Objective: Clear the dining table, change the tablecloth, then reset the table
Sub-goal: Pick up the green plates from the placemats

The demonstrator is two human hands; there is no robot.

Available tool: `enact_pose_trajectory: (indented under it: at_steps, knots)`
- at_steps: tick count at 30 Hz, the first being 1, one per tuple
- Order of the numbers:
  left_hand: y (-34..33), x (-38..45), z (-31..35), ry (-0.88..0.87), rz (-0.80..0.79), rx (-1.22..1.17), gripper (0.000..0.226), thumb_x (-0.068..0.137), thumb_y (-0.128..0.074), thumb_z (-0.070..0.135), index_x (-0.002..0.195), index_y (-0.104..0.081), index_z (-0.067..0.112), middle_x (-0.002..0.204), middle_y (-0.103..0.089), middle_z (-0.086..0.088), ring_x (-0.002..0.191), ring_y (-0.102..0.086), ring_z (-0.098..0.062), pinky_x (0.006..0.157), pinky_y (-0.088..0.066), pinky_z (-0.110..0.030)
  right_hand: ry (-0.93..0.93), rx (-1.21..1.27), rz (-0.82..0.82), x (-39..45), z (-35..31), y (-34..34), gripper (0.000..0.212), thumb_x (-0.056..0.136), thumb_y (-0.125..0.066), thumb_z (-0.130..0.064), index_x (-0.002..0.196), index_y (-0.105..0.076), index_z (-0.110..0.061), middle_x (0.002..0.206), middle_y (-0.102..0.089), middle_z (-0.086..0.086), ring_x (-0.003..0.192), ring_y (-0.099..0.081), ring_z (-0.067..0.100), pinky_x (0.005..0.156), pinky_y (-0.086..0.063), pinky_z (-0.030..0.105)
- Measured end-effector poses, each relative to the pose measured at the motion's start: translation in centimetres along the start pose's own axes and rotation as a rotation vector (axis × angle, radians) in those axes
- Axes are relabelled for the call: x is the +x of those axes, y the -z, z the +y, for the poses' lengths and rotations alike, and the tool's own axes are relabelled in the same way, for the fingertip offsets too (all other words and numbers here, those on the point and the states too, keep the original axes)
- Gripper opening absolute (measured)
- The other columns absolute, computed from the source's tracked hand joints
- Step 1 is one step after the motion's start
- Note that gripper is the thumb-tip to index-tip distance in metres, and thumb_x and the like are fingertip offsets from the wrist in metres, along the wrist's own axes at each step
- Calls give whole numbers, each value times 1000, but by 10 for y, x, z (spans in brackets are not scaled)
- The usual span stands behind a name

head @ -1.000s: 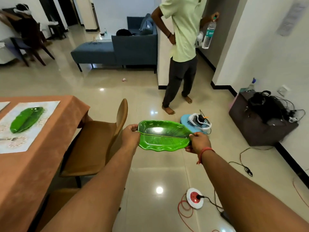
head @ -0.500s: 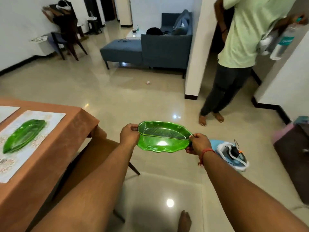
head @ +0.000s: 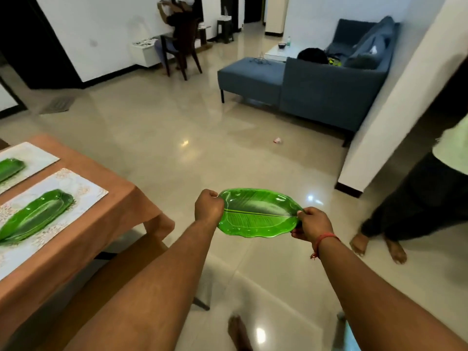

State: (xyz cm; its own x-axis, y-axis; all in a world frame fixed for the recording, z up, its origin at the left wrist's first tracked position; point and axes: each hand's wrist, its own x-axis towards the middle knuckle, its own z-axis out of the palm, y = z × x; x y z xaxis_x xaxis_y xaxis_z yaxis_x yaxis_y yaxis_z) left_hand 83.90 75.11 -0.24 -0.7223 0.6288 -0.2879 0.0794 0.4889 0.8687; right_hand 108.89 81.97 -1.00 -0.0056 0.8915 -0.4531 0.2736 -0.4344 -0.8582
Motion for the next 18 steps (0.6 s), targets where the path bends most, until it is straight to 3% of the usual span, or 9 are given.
enact_pose_trajectory:
  at_steps: [10, 15, 18]
  knots:
    - [-43, 222, 64, 37, 50, 45, 14, 92, -56, 19, 97, -69, 17, 104, -70, -6, 100, -64, -28, 76, -45, -28, 54, -165, -123, 207, -140, -95, 11, 100, -51, -10, 94, -59, -7, 73, -60, 18, 55, -62, 29, 48, -58, 35]
    - [-27, 317, 87, 45, 94, 22, 7, 92, -62, 29, 86, -64, 25, 91, -69, -2, 92, -68, -29, 82, -58, -43, 102, -237, -235, 296, -208, -169, 15, 99, -54, -12, 86, -61, -12, 78, -63, 20, 61, -63, 31, 56, -57, 39]
    - [-9, 375, 94, 27, 168, 89, 11, 92, -63, 33, 88, -64, 23, 85, -65, -3, 87, -67, -30, 77, -58, -40, 150, -287, -330, 353, -249, -236, 17, 99, -54, -12, 84, -61, -13, 78, -63, 17, 61, -63, 30, 56, -57, 38]
